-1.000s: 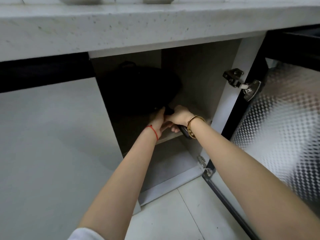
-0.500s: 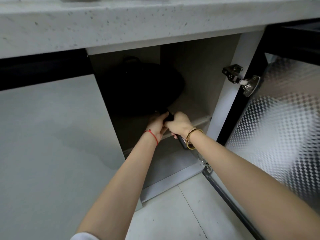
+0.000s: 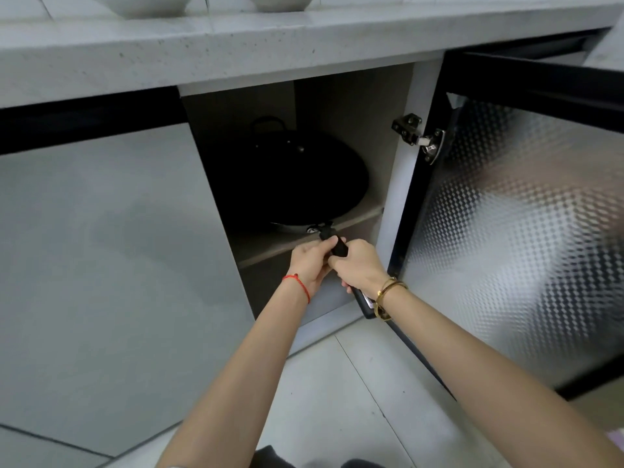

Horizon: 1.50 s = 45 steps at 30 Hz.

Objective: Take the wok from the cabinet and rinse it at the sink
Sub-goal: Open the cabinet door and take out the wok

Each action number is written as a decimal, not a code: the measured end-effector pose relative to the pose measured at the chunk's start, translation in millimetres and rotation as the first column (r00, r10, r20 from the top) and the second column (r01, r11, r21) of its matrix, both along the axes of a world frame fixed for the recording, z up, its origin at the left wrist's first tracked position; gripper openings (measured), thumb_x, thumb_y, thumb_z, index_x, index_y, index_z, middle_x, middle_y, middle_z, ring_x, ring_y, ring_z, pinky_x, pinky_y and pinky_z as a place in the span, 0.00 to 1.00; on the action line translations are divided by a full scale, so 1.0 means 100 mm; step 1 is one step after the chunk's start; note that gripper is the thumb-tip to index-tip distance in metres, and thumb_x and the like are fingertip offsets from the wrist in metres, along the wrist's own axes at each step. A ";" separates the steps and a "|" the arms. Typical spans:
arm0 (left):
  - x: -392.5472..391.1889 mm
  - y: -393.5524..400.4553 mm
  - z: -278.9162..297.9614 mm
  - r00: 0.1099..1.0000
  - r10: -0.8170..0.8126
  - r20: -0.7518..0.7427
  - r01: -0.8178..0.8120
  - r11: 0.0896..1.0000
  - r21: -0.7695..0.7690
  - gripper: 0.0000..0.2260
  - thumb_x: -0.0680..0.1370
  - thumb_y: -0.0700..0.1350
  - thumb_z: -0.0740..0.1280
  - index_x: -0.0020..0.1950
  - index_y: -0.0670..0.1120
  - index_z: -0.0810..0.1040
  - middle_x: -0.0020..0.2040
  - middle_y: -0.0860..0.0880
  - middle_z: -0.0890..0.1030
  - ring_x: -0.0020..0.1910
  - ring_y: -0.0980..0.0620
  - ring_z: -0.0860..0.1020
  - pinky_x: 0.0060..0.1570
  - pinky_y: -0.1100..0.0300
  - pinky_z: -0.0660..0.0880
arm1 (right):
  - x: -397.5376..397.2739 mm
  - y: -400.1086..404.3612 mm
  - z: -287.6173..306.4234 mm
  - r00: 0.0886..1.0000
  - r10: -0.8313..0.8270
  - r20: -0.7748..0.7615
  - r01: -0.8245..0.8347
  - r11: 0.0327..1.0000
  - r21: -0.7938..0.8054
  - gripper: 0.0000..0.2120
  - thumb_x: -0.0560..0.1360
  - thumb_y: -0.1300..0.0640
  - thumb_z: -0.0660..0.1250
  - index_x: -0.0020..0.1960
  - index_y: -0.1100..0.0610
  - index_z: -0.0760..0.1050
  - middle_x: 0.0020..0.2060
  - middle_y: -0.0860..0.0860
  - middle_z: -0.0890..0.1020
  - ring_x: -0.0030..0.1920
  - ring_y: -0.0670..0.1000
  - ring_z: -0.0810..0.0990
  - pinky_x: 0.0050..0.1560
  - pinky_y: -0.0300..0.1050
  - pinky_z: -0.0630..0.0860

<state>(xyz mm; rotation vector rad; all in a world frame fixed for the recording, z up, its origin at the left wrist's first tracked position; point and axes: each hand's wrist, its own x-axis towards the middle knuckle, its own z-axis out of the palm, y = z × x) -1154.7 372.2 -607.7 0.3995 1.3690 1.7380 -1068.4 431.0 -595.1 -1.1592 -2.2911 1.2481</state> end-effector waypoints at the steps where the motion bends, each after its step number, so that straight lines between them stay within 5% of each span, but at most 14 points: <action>1: 0.06 -0.02 -0.01 1.000 -0.009 -0.004 0.009 1.000 0.003 0.13 0.80 0.38 0.65 0.58 0.29 0.78 0.44 0.43 0.82 0.42 0.52 0.80 0.39 0.66 0.79 | 0.07 -0.03 -0.01 1.000 -0.008 0.004 0.008 1.000 0.004 0.05 0.72 0.60 0.62 0.45 0.61 0.74 0.24 0.56 0.77 0.20 0.52 0.76 0.20 0.39 0.71; 3: 0.17 -0.07 -0.03 1.000 -0.026 -0.014 0.026 1.000 0.004 0.13 0.80 0.38 0.65 0.58 0.29 0.77 0.44 0.43 0.82 0.42 0.52 0.81 0.41 0.66 0.80 | 0.20 -0.08 -0.03 1.000 -0.022 0.001 0.022 1.000 0.013 0.11 0.73 0.59 0.62 0.42 0.68 0.76 0.25 0.56 0.78 0.21 0.53 0.77 0.21 0.42 0.73; 9: 0.45 -0.16 -0.07 0.999 -0.052 -0.010 0.052 0.999 0.012 0.13 0.80 0.39 0.65 0.57 0.30 0.79 0.50 0.40 0.83 0.48 0.49 0.81 0.52 0.60 0.79 | 0.56 -0.27 0.05 0.999 -0.031 -0.018 0.032 0.998 0.049 0.09 0.74 0.59 0.61 0.36 0.60 0.74 0.23 0.53 0.75 0.18 0.50 0.74 0.22 0.43 0.74; 15: 0.71 -0.35 0.18 0.996 -0.071 0.053 0.075 0.994 -0.077 0.14 0.80 0.38 0.65 0.60 0.30 0.77 0.53 0.38 0.82 0.51 0.48 0.81 0.59 0.54 0.76 | 0.81 -0.51 0.30 0.996 -0.085 0.031 0.086 0.996 -0.011 0.07 0.76 0.58 0.62 0.48 0.60 0.75 0.31 0.54 0.79 0.22 0.52 0.77 0.18 0.40 0.71; 21: 1.09 -0.75 0.74 0.987 -0.061 0.148 0.092 0.972 -0.216 0.09 0.79 0.35 0.65 0.56 0.31 0.79 0.38 0.47 0.84 0.39 0.52 0.81 0.40 0.64 0.79 | 1.17 -0.96 0.77 0.990 -0.138 0.028 0.140 0.988 -0.066 0.08 0.76 0.58 0.64 0.54 0.54 0.77 0.31 0.47 0.78 0.26 0.46 0.77 0.19 0.32 0.66; 25: 1.39 -1.09 1.13 0.959 -0.078 0.272 0.145 0.961 -0.236 0.11 0.79 0.34 0.63 0.61 0.33 0.78 0.50 0.42 0.83 0.49 0.50 0.82 0.50 0.63 0.80 | 1.47 -1.30 1.02 0.979 -0.173 0.108 0.188 0.972 -0.144 0.10 0.76 0.56 0.63 0.55 0.55 0.77 0.35 0.49 0.80 0.30 0.48 0.79 0.23 0.33 0.68; 31: 1.87 -1.62 1.73 0.922 -0.092 0.377 0.215 0.929 -0.301 0.12 0.80 0.34 0.63 0.61 0.32 0.78 0.54 0.39 0.83 0.57 0.44 0.81 0.62 0.55 0.76 | 1.93 -1.89 1.62 0.964 -0.209 0.162 0.240 0.948 -0.209 0.08 0.77 0.56 0.63 0.54 0.55 0.77 0.40 0.50 0.83 0.38 0.46 0.81 0.33 0.34 0.71; 41: 2.59 -2.37 2.88 0.887 -0.143 0.439 0.324 0.870 -0.372 0.12 0.79 0.35 0.64 0.61 0.35 0.79 0.55 0.40 0.83 0.57 0.45 0.81 0.64 0.54 0.74 | 2.70 -2.70 2.85 0.946 -0.253 0.201 0.300 0.919 -0.255 0.07 0.76 0.58 0.65 0.51 0.57 0.78 0.36 0.49 0.82 0.33 0.46 0.79 0.29 0.32 0.68; 45: 2.85 -2.64 3.33 0.895 -0.181 0.408 0.350 0.851 -0.391 0.12 0.79 0.35 0.64 0.62 0.34 0.78 0.57 0.38 0.82 0.59 0.43 0.80 0.61 0.56 0.76 | 2.99 -3.04 3.33 0.942 -0.301 0.149 0.332 0.900 -0.282 0.08 0.77 0.56 0.65 0.55 0.55 0.79 0.39 0.49 0.83 0.39 0.46 0.82 0.34 0.31 0.72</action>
